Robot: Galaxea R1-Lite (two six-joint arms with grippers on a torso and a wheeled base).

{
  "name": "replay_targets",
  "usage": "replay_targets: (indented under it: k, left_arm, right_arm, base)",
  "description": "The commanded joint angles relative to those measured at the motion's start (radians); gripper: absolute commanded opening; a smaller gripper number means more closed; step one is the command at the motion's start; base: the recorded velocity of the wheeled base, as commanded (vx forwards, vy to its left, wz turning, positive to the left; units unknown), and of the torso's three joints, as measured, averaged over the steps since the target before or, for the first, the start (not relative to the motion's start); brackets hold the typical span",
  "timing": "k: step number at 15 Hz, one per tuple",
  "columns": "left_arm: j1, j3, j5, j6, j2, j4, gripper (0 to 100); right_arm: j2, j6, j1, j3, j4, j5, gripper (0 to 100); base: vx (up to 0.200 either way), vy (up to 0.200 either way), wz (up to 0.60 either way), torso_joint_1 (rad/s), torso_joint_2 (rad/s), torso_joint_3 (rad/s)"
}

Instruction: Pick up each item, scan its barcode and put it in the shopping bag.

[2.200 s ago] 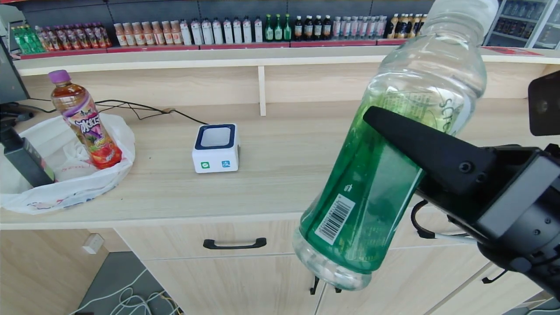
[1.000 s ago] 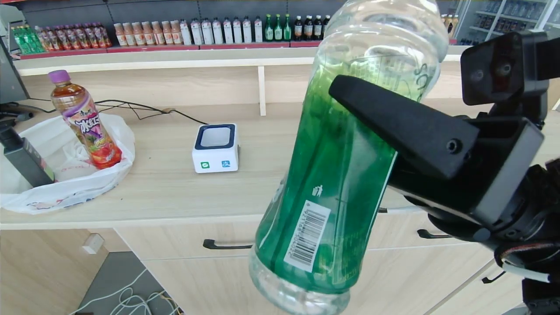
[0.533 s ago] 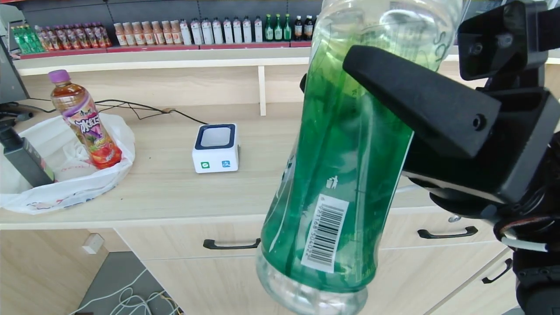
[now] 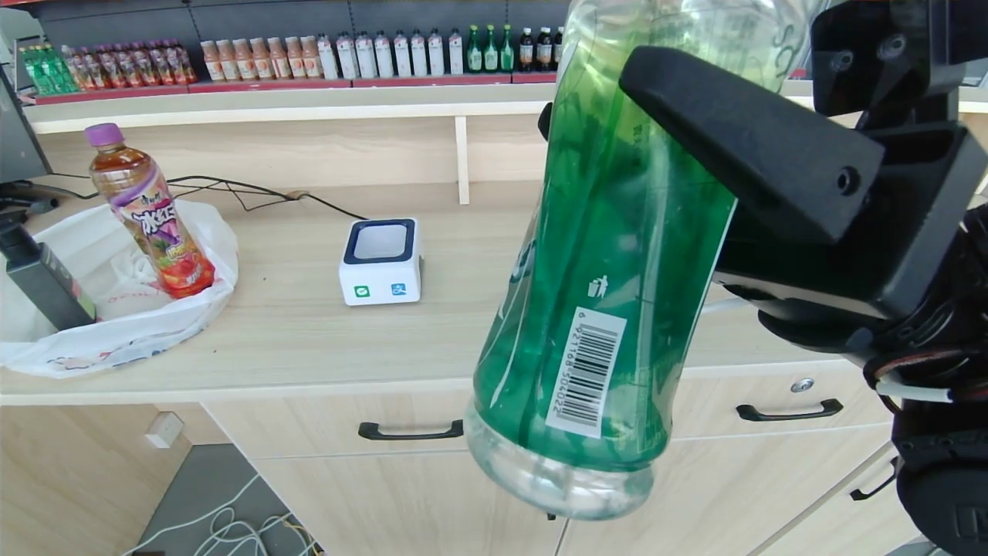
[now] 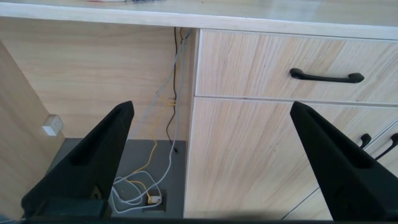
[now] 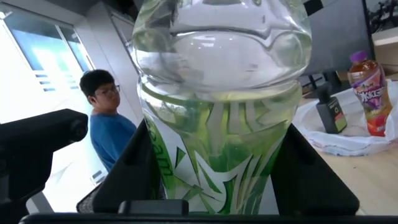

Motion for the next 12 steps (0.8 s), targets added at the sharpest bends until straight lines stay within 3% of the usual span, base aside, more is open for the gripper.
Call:
replay_targets:
  k: [1,9,12]
  left_arm:
    - [0.000,0.000,0.000,-0.001,0.000,0.000,100]
    - [0.000,0.000,0.000,0.001,0.000,0.000,100]
    - [0.000,0.000,0.000,-0.001,0.000,0.000,100]
  right_arm:
    - [0.001,0.000,-0.001,-0.001,-0.001,0.001,0]
    - [-0.006,-0.014,0.001,0.004,-0.001,0.012,0]
    - [-0.012,-0.103,0.001,0.033,-0.001,0.010,0]
  base:
    - [0.000,0.000,0.00,0.000,0.00,0.000]
    - [0.000,0.000,0.00,0.000,0.00,0.000]
    - [0.000,0.000,0.00,0.000,0.00,0.000]
